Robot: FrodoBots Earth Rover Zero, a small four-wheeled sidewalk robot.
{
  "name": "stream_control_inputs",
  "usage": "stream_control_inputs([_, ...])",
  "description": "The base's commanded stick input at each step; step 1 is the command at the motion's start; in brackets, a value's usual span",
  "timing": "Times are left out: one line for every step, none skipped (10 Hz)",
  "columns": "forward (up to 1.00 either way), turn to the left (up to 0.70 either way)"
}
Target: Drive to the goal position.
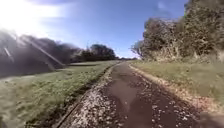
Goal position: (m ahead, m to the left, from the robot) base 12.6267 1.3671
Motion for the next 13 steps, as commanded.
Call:
stream_control_inputs([0.85, 0.00])
stream_control_inputs([0.85, 0.00])
stream_control_inputs([0.85, 0.00])
stream_control_inputs([0.85, 0.00])
stream_control_inputs([0.85, -0.03])
stream_control_inputs([0.85, -0.12])
stream_control_inputs([0.85, -0.21])
stream_control_inputs([0.85, -0.34])
stream_control_inputs([0.85, -0.34])
stream_control_inputs([0.85, -0.34])
stream_control_inputs([0.85, -0.34])
stream_control_inputs([0.85, -0.07])
stream_control_inputs([0.85, -0.03])
